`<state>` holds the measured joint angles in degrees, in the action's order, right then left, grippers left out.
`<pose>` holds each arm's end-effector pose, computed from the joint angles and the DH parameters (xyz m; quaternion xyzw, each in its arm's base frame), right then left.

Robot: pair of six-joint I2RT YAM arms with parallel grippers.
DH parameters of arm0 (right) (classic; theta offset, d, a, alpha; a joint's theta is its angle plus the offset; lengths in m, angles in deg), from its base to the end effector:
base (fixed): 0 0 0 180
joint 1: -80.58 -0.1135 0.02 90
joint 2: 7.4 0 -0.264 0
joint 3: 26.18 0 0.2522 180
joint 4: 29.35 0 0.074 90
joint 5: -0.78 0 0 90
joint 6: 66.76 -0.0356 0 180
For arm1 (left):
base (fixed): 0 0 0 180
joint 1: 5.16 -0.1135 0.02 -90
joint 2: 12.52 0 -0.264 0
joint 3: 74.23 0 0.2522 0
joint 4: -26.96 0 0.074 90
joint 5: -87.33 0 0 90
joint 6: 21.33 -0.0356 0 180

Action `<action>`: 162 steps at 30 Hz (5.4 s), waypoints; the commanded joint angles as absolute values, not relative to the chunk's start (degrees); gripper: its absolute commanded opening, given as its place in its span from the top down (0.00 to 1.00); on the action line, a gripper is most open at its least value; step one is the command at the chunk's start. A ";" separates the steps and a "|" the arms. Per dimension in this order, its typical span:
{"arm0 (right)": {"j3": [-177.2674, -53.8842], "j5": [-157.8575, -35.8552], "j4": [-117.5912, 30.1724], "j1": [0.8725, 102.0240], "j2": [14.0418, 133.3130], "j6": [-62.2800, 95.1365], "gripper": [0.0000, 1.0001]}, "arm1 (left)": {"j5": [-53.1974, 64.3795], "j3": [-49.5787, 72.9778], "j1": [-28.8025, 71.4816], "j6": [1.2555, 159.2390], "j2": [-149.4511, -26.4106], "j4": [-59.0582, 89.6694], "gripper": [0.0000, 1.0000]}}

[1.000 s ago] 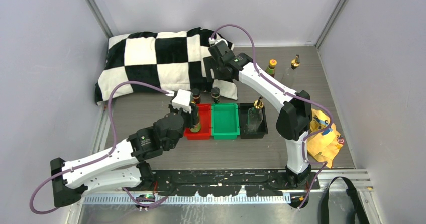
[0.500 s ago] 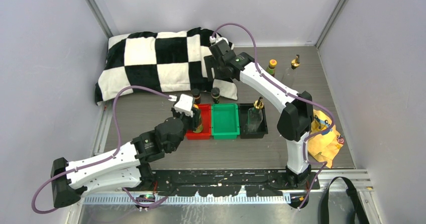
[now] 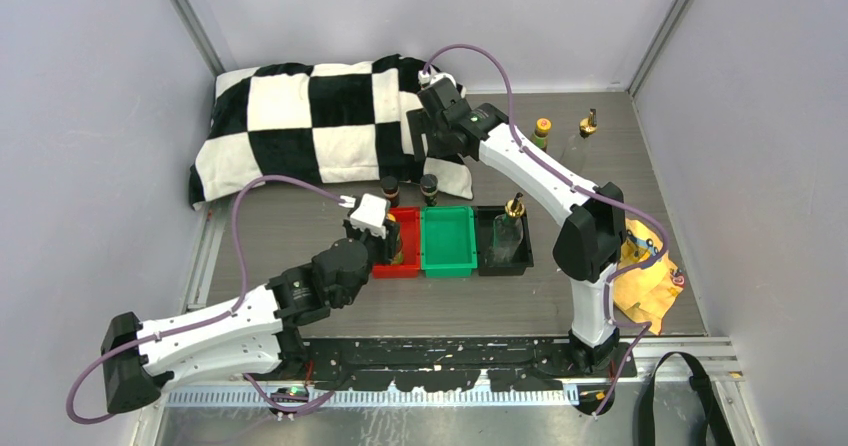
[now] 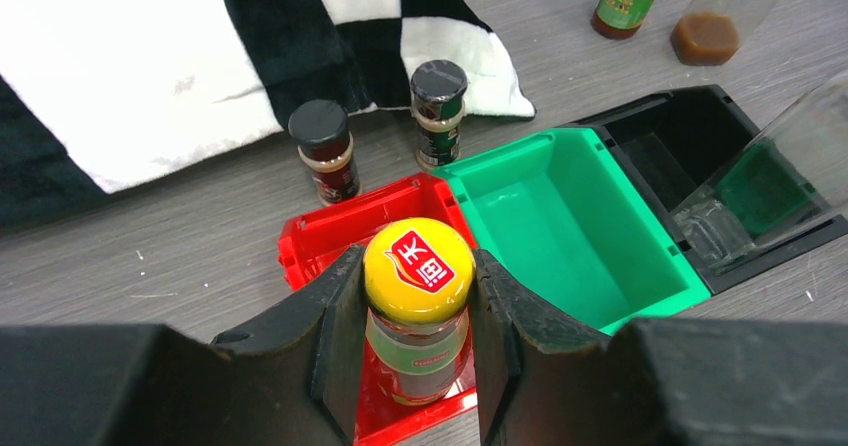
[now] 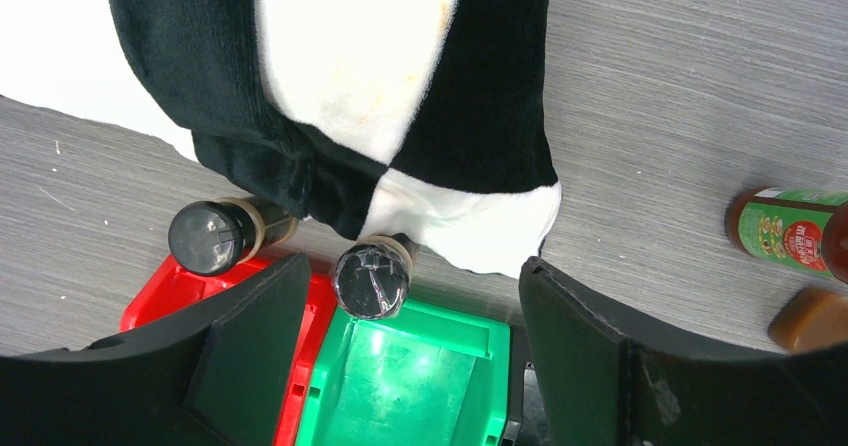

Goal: Organize the condiment bottles
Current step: Place the bottle in the storage box.

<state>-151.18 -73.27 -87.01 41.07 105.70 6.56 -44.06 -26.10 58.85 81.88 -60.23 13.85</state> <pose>0.3502 0.2761 0.3308 -0.1304 0.9096 0.0622 0.3895 0.1056 -0.1630 0.2885 0.1139 0.7546 -0.1490 0.6288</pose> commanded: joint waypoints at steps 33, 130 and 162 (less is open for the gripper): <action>-150.61 -72.51 -85.57 41.21 101.51 6.83 0.18 | -43.65 -34.70 58.97 83.67 -57.80 33.47 1.00; -148.51 -72.67 -83.63 41.38 100.81 7.27 0.18 | -48.41 -25.41 59.02 87.37 -65.98 15.05 1.00; -148.03 -72.87 -83.54 41.42 101.01 7.07 0.18 | -49.64 -26.01 59.31 88.34 -64.51 13.75 0.40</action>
<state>-147.99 -73.25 -85.16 41.33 104.69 6.64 -48.12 -27.02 58.98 87.93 -65.43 13.37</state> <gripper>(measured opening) 0.823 0.573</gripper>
